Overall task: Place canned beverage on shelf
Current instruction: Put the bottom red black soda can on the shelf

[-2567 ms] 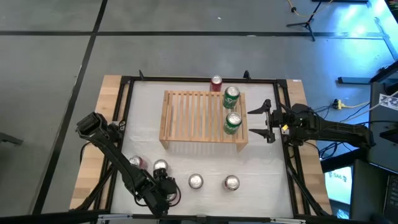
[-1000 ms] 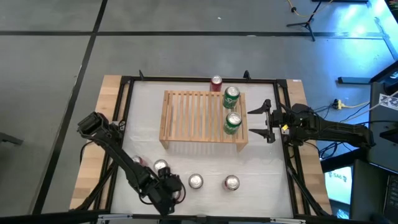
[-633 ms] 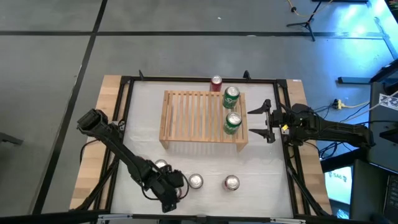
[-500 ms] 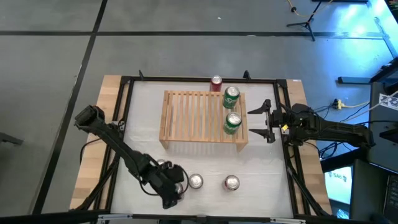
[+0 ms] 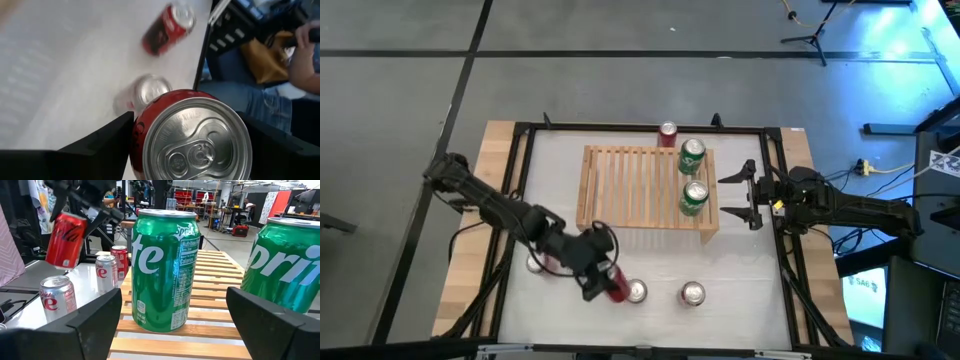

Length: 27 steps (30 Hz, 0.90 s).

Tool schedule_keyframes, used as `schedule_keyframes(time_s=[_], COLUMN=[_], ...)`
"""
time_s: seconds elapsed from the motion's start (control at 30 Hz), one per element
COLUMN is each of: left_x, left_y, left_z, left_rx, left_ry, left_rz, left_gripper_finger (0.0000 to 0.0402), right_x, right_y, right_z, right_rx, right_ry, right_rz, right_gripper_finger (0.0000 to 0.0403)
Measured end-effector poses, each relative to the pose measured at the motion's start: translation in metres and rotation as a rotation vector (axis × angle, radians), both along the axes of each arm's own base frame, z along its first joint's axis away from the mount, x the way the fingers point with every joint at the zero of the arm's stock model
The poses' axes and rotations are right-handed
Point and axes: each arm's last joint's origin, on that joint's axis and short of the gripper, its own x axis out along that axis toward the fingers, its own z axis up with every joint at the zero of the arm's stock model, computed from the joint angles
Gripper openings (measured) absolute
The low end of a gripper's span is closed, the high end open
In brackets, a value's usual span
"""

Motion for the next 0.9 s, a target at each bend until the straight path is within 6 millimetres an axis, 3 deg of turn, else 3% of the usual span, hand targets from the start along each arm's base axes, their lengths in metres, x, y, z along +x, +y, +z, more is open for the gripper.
schedule_keyframes(time_s=[0.27,0.67,0.9], left_x=[0.003,0.031,0.032], left_y=[0.043,0.120,0.156], left_z=[0.019,0.038,0.038], left_rx=[0.084,0.350,0.423], left_ry=[-0.092,-0.345,-0.333], left_rz=[0.017,0.017,0.069], left_gripper_finger=[0.0289,0.0289,0.0289], right_x=[0.000,0.000,0.000], right_y=[0.000,0.000,0.000], right_z=[0.000,0.000,0.000], right_rx=[0.000,0.000,0.000], right_ry=[0.000,0.000,0.001], right_rz=[0.000,0.000,0.000], right_gripper_finger=[0.0353,0.0353,0.0353])
